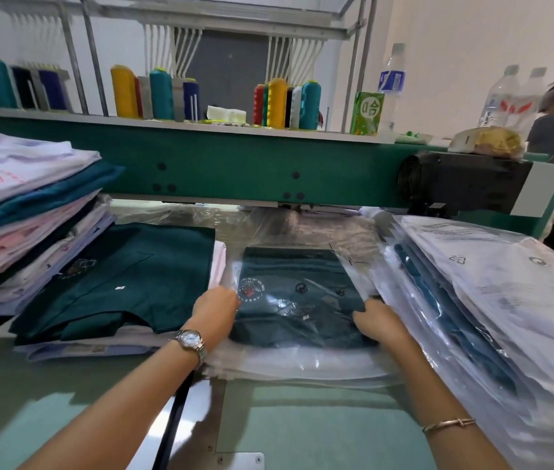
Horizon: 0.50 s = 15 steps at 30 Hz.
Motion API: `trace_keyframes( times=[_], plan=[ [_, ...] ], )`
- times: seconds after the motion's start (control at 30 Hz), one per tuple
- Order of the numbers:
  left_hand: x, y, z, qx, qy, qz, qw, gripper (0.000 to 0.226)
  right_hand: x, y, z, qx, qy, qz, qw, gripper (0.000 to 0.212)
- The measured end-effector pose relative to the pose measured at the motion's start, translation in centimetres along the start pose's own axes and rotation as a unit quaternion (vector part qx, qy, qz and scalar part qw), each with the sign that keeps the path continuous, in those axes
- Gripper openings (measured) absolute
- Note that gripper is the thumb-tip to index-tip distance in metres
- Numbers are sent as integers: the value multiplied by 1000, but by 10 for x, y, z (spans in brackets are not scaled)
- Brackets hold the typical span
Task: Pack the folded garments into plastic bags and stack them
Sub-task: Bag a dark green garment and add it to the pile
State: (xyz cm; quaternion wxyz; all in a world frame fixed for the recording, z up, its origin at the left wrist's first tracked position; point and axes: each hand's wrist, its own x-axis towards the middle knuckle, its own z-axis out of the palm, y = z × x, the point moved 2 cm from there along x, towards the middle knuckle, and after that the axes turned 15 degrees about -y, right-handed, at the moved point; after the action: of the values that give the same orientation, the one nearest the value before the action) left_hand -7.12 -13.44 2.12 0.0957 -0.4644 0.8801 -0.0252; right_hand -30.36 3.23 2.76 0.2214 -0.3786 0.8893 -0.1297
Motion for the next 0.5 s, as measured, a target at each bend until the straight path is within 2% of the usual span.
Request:
trace_keyframes(
  times=[0.1,0.23,0.33,0.4,0.5],
  plan=[
    [6,9,-2,37,-15,-38,998,34,7,2,2,44,40,-1,998,13],
    [10,16,-2,48,-26,-78,995,35,15,3,3,133,58,12,989,10],
    [13,17,-2,7,-20,-101,995,35,23,8,4,176,64,19,982,28],
    [15,18,-6,-23,-15,-105,994,34,28,9,5,247,69,4,967,32],
    [15,18,-12,-68,-17,-105,992,33,34,7,3,376,58,-8,925,29]
  ],
)
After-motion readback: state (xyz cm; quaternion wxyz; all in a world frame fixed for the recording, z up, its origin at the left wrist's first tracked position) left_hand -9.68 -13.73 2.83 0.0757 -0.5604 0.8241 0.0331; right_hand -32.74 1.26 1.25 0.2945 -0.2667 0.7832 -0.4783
